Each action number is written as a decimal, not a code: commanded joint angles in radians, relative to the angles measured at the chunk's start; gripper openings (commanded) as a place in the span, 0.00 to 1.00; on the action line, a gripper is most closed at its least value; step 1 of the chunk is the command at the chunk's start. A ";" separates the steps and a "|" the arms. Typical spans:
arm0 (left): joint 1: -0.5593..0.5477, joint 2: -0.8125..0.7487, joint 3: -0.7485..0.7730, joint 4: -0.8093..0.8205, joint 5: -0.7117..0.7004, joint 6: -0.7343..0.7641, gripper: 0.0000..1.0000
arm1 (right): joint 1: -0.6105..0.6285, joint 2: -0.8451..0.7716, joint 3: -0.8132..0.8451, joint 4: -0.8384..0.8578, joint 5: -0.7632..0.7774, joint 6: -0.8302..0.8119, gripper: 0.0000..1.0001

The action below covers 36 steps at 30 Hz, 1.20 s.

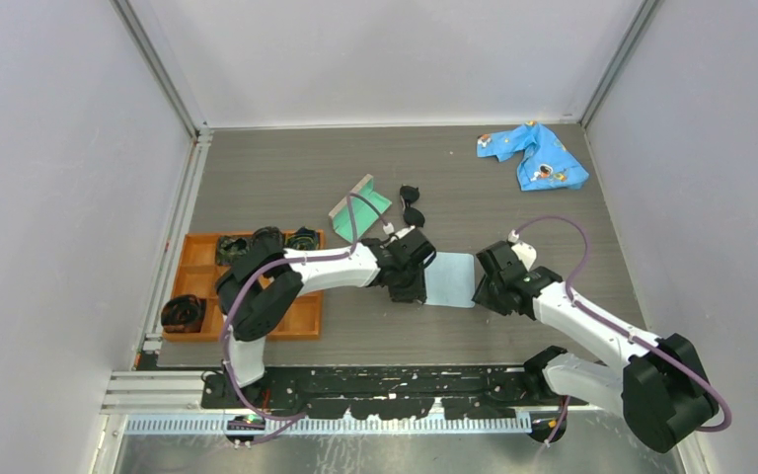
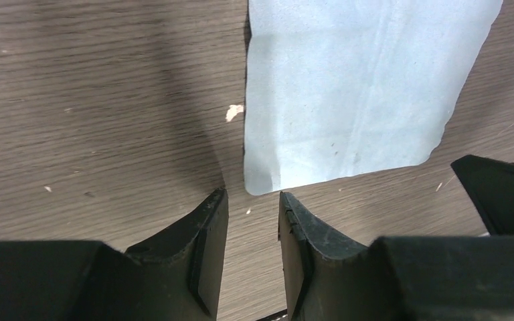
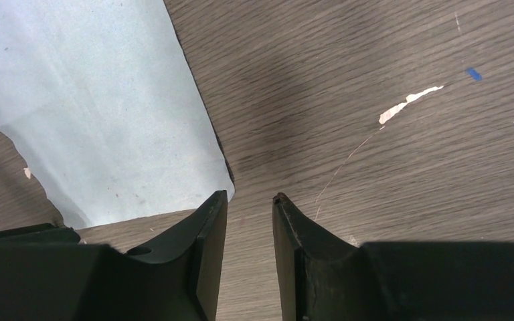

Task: Organize the sunglasses
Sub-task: Fold the glasses cleaning cloth at the center of the board.

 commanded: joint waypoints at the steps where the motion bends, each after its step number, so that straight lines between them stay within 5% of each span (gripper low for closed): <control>1: -0.009 0.028 0.045 -0.002 0.005 -0.058 0.35 | -0.010 -0.035 0.015 -0.014 0.033 -0.006 0.38; 20: -0.008 0.075 0.067 -0.045 -0.001 -0.103 0.20 | -0.026 -0.026 -0.016 0.045 -0.035 0.018 0.36; 28: -0.008 0.080 0.065 -0.043 0.005 -0.102 0.03 | -0.029 -0.010 -0.039 0.096 -0.078 0.072 0.31; 36: -0.009 0.074 0.066 -0.048 0.003 -0.092 0.01 | -0.028 0.020 -0.067 0.131 -0.093 0.088 0.28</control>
